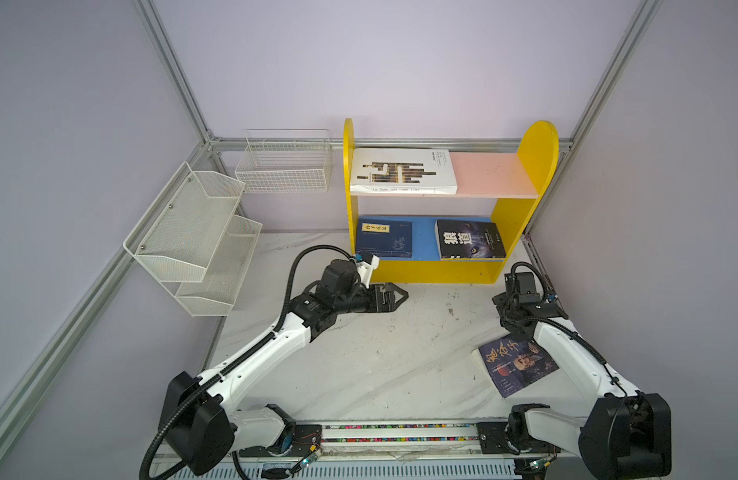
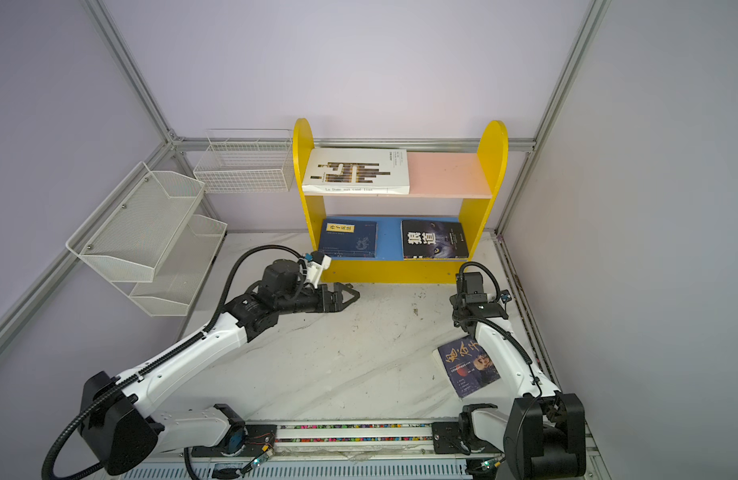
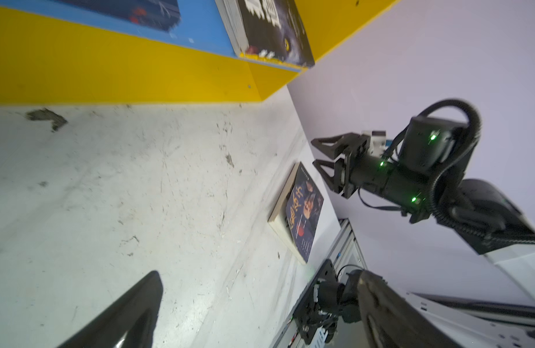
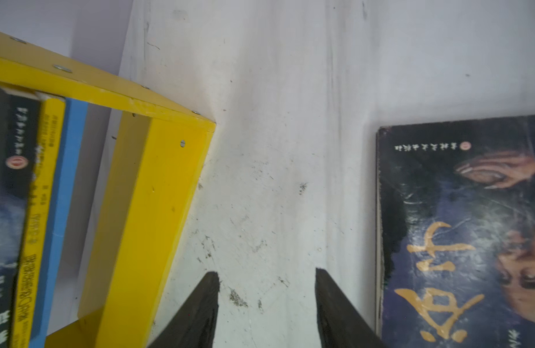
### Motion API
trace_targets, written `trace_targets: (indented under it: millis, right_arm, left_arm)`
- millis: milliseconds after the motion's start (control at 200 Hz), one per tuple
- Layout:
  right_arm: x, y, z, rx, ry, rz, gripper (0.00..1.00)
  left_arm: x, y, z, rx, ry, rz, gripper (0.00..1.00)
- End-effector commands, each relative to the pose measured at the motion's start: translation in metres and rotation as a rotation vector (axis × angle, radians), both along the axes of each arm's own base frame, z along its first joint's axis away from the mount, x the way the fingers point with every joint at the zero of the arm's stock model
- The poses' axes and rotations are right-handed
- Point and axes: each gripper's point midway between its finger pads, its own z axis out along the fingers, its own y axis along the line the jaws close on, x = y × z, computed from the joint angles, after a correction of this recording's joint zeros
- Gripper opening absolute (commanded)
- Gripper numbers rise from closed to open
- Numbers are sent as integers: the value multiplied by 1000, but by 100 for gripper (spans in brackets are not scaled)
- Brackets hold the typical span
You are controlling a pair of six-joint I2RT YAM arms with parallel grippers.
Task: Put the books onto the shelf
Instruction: 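Open the right gripper and move both grippers down to the purple book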
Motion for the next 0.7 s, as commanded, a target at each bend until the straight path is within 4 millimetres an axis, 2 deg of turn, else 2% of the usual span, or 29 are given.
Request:
trace_targets:
  millis: [0, 165, 310, 395, 520, 540, 595, 610, 695]
  right_arm:
    - [-28, -3, -8, 4, 60, 22, 55]
    - [-37, -8, 1, 0, 40, 48, 61]
    - [-36, -9, 26, -20, -11, 80, 68]
    - [-32, -6, 38, -23, -36, 115, 69]
    - [-31, 2, 46, -15, -36, 177, 74]
    - [-32, 3, 47, -14, -33, 187, 78]
    - [-33, 5, 49, -14, -32, 205, 83]
    - [-35, 6, 51, -15, -32, 212, 89]
    - [-38, 7, 61, -26, -53, 238, 90]
  left_arm:
    - [-7, -36, -11, 85, -51, -81, 99]
    - [-24, -94, -39, 135, -34, -196, 96]
    - [-38, -141, -63, 131, 6, -264, 94]
    - [-44, -167, -69, 99, 12, -297, 93]
    - [-49, -201, -73, 43, 24, -327, 91]
    - [-49, -206, -72, 31, 26, -330, 91]
    - [-48, -218, -76, 13, 42, -329, 89]
    - [-49, -222, -77, 7, 44, -330, 89]
    - [-48, -239, -80, -24, 60, -329, 86]
